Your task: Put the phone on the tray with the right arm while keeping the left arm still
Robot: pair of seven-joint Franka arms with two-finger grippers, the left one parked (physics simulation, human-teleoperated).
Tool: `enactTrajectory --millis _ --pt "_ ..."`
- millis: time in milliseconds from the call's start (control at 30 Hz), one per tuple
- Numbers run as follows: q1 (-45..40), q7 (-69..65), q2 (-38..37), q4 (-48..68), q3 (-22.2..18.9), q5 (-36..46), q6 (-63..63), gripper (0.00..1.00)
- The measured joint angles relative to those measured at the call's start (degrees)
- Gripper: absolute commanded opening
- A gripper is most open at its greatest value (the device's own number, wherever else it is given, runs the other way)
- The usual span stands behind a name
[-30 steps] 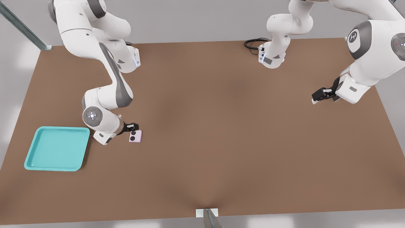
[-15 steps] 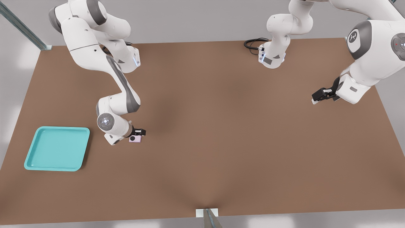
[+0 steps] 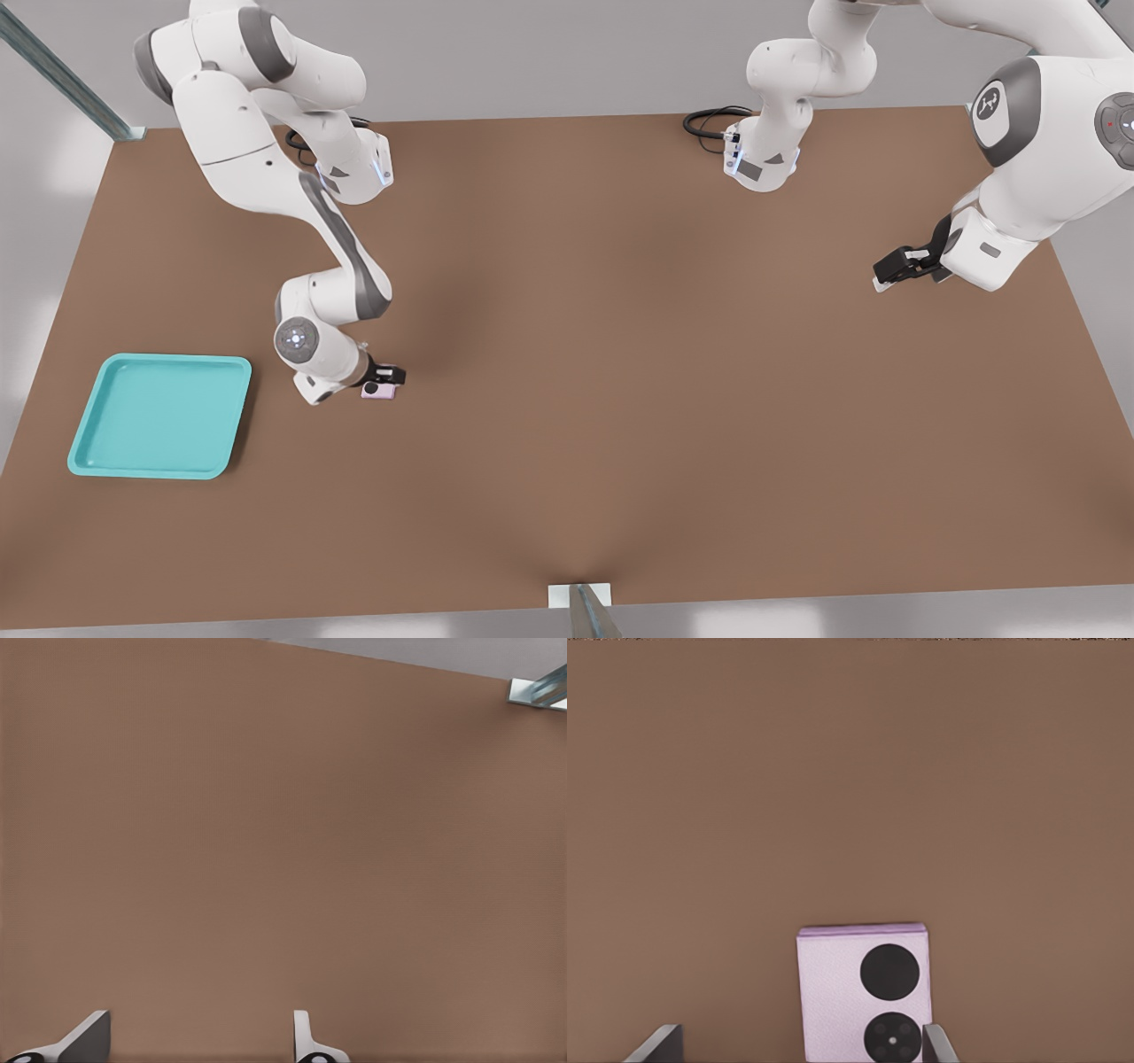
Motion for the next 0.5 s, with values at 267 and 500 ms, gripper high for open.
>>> enactTrajectory --millis 267,500 --pt "-0.1 -2.1 2.1 -1.1 0.0 0.0 4.8 1.0" --pt "-0.6 -3.8 3.3 -2.7 0.0 0.0 7.6 1.0"
